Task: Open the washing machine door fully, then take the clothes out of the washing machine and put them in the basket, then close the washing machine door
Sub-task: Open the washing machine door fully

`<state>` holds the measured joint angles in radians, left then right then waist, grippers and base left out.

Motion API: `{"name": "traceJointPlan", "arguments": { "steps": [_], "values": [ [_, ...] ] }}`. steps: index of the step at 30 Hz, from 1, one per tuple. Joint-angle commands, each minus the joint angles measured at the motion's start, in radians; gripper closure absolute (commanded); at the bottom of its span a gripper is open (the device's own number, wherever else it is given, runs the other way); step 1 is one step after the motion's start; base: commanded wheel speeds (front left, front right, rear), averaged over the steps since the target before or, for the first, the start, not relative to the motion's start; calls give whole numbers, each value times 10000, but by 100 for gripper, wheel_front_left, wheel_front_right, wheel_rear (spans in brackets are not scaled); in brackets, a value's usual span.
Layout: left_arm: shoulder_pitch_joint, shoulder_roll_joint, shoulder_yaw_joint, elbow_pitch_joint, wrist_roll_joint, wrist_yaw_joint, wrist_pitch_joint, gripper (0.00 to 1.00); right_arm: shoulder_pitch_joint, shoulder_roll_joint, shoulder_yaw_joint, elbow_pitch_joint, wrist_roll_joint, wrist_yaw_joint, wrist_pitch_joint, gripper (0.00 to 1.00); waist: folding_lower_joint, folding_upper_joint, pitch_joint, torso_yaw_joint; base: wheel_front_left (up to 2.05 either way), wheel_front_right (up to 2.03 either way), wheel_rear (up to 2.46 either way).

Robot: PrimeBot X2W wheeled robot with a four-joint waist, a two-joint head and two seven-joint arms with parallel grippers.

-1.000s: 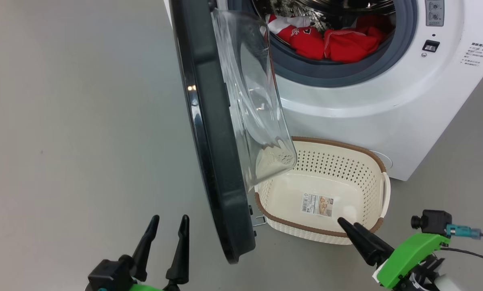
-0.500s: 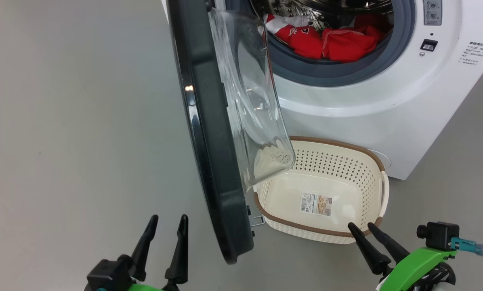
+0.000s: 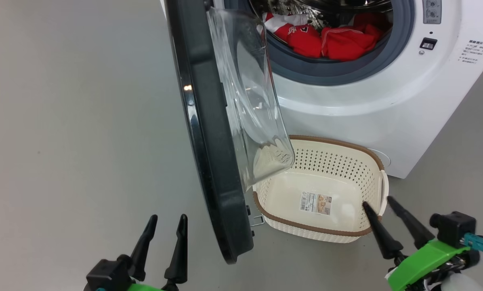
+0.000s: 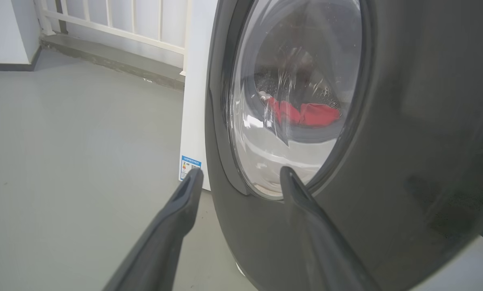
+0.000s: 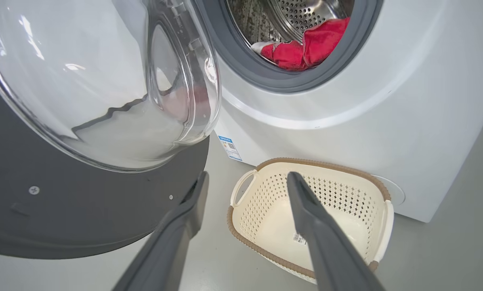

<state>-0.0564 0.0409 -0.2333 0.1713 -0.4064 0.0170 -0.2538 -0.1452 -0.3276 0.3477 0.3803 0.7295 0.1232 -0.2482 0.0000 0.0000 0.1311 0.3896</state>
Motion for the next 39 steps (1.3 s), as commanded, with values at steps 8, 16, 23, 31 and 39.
{"name": "traceJointPlan", "arguments": {
  "steps": [8, 16, 23, 31, 39],
  "values": [
    [-79, 93, 287, -208, -48, -33, -80, 0, 813, 669, -1664, -1041, -2066, 75, -134, 0, 0, 0, -49, 29, 0, 0, 0],
    [-81, 93, 272, -196, -36, -65, -80, 0, 1455, 1434, -2732, -1543, -3148, 75, -135, 0, 0, 0, -108, 80, 0, 0, 0],
    [-57, 93, 285, -192, -23, -72, -80, 0, 1783, 1763, -2947, -1574, -3488, 75, -135, 0, 0, 0, -145, 74, 0, 0, 0],
    [-92, 93, 281, -188, -35, -80, -80, 0, 1798, 1811, -2965, -1577, -3571, 75, -135, 0, 0, 0, -128, 64, 0, 0, 0],
    [-150, 93, 385, -419, -87, -77, -80, 51, 1784, 1818, -2987, -1544, -3615, 75, -135, 0, 0, 0, -150, 85, 0, 0, 0]
  ]
}}
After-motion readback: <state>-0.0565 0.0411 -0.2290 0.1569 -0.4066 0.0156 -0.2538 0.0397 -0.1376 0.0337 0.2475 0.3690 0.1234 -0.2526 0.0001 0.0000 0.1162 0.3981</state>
